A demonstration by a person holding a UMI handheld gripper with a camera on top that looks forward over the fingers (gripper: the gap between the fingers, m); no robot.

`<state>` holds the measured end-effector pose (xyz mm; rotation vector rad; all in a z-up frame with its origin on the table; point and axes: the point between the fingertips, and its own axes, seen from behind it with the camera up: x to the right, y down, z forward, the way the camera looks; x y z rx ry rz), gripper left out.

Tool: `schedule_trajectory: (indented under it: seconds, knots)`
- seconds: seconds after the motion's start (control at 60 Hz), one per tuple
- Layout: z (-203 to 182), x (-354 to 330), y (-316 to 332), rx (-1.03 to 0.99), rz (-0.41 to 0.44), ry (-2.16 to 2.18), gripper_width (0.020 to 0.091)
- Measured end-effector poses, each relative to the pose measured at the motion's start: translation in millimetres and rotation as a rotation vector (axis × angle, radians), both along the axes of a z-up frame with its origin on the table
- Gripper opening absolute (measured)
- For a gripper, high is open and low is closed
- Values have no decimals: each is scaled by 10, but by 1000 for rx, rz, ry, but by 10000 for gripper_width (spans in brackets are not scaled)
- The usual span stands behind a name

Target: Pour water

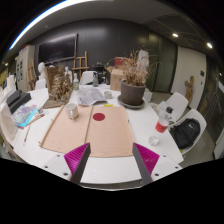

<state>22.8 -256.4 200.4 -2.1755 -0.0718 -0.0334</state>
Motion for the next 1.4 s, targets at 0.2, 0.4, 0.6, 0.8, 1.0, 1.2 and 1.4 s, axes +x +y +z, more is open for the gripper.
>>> schedule_trajectory:
  seconds: [0.2, 0.4, 0.6, 0.8, 1.0, 1.2, 1.4]
  knots:
    - [-502, 1263, 177, -12, -79, -33, 857]
    - [-946, 2194, 591, 16, -125, -29, 857]
    - [-1123, 2552, 1399, 128, -96, -1, 858]
    - [-1299, 2537, 2030, 175, -67, 16, 757]
    - [-1362, 2563, 2139, 214, -85, 26, 373]
    - [-1358, 2553, 2130, 223, -65, -33, 290]
    - [-1055, 2544, 2234, 243, -105, -101, 289]
